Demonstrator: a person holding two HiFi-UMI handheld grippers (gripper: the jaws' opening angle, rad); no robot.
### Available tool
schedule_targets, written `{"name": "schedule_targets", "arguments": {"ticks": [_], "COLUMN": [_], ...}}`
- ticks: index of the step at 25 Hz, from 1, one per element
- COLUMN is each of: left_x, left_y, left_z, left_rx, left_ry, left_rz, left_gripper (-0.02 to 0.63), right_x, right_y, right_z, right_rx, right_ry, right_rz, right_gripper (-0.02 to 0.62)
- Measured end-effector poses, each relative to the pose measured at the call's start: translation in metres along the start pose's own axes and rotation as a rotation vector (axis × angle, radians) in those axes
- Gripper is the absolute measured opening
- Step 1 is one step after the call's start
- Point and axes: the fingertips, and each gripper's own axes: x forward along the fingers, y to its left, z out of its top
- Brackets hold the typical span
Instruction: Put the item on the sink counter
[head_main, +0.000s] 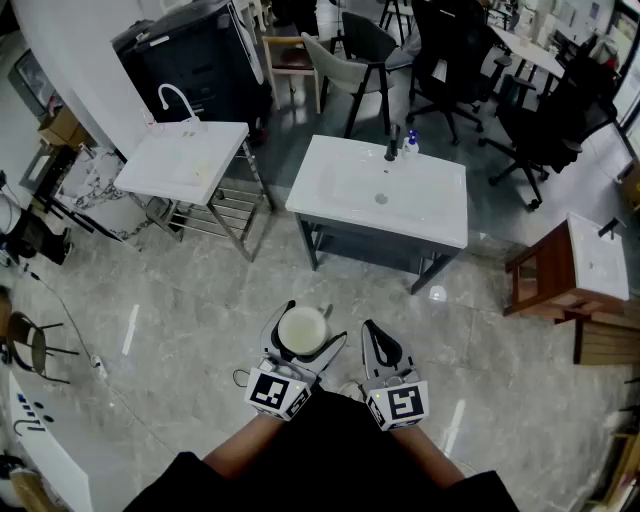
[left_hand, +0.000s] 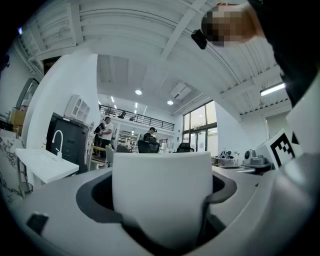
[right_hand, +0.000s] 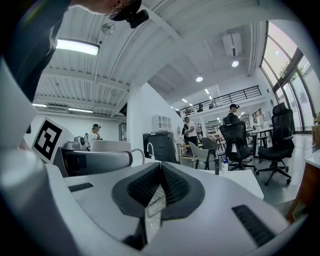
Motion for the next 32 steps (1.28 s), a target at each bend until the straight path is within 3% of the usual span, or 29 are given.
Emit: {"name": "schedule_targets", "arguments": {"ticks": [9, 19, 25, 32], "left_x": [0.019, 0.046, 0.062, 0.076], "left_y": [0.052, 0.157, 0.234, 0.317], "left_z": [0.002, 0.007, 0.018, 0.043], "left_rx": [0.012, 0.018, 0.001, 0.016], "left_ry": [-0.017, 0.012, 0.012, -0.046], "left_rz": [0.032, 0.068, 0.054, 0.003], "left_gripper": [0.466, 0.466, 0.466, 0.466], "right_x": [0.053, 0.156, 0.226, 0.301], "right_y": [-0.003, -0.002, -0.005, 0.004], "right_z": [0.0, 0.005, 0.024, 0.042], "right_rx": [0.031, -0.019, -0.039, -0.048], "right_ry": [-0.015, 0.043, 0.044, 0.054], "right_rz": [0.022, 0.017, -0.044, -0.121], "right_gripper": [0.032, 0.032, 0.032, 0.032]}}
